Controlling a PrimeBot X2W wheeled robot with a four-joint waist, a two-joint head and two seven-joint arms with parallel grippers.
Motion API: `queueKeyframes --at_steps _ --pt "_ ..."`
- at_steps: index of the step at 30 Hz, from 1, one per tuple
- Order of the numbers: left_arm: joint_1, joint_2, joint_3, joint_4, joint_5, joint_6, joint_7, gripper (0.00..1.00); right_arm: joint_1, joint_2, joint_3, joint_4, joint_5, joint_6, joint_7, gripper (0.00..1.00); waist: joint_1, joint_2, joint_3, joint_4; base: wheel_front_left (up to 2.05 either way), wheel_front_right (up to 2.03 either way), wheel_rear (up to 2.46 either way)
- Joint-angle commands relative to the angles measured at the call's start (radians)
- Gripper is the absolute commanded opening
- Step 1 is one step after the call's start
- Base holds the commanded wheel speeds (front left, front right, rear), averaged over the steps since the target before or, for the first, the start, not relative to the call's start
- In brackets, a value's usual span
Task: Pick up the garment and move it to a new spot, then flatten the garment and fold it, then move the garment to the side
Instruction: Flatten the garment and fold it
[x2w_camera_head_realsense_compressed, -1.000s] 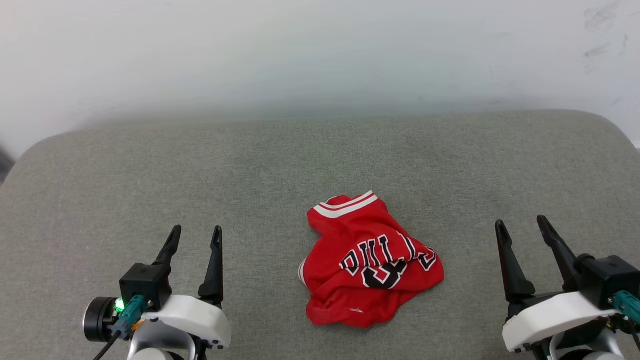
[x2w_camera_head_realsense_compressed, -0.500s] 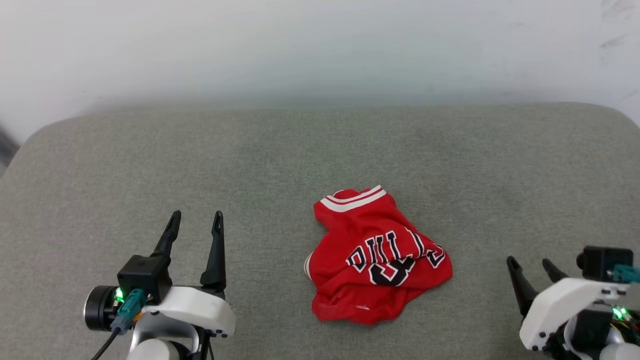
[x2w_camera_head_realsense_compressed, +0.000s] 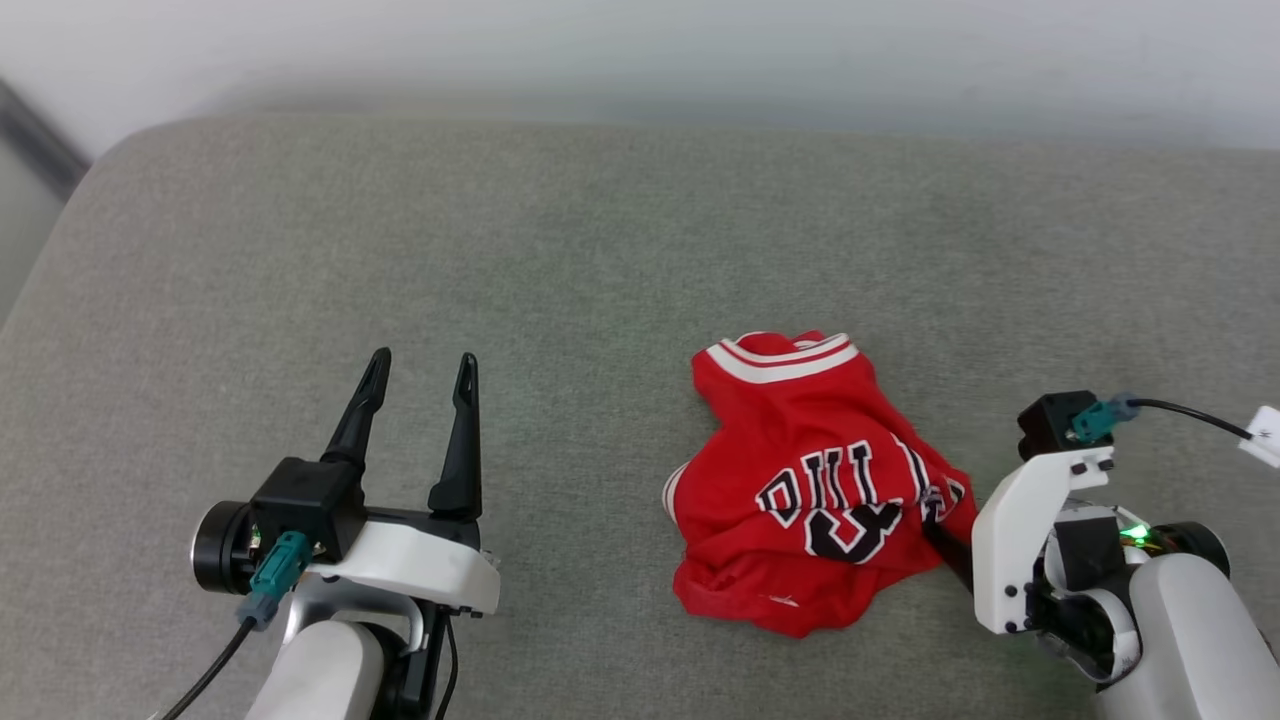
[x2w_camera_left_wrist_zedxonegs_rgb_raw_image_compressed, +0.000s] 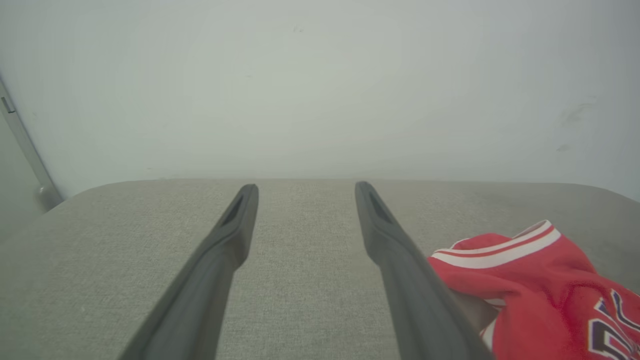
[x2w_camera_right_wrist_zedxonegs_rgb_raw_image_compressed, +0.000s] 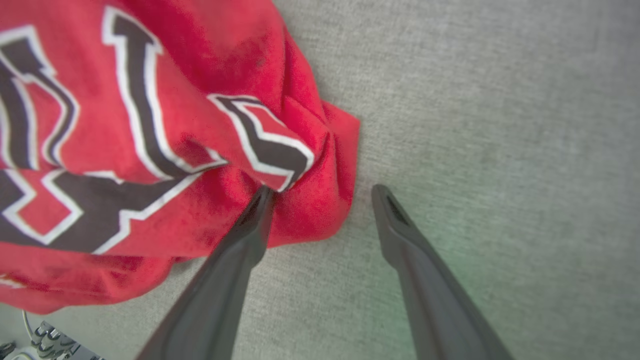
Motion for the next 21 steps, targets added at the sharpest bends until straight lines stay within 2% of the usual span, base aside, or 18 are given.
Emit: queueKeyframes --at_steps 1,8,9,10,18,21 --pt "-0.018 -0.004 0.000 0.009 0.002 -0.005 -0.010 1.00 -0.028 -0.011 0.025 0.045 0.014 0.000 0.018 1.00 -0.0001 0.0000 0.031 0.028 0.00 0.00 0.00" --pt "-0.025 -0.011 -0.002 0.034 -0.006 -0.003 -0.026 1.00 -0.023 0.004 0.086 0.184 0.058 0.000 0.070 1.00 -0.0001 0.0000 0.037 0.037 0.00 0.00 0.00" --pt "-0.024 -0.011 0.000 0.038 -0.008 -0.002 -0.027 1.00 -0.026 0.001 0.093 0.188 0.060 0.001 0.072 0.44 -0.0001 0.0000 0.035 0.036 0.00 0.00 0.00" --pt "-0.023 -0.009 0.001 0.041 -0.009 -0.001 -0.028 1.00 -0.033 -0.001 0.098 0.187 0.065 0.001 0.069 0.00 -0.0001 0.0000 0.032 0.033 0.00 0.00 0.00" --pt "-0.005 -0.002 0.006 0.050 -0.016 0.010 -0.026 1.00 -0.137 -0.067 0.108 0.016 0.044 0.000 -0.067 0.00 -0.0001 0.0000 -0.005 -0.005 0.00 0.00 0.00" --pt "0.001 0.001 0.007 0.047 -0.018 0.014 -0.022 1.00 -0.137 -0.077 0.065 -0.057 0.010 0.000 -0.115 0.00 -0.0001 0.0000 -0.018 -0.022 0.00 0.00 0.00"
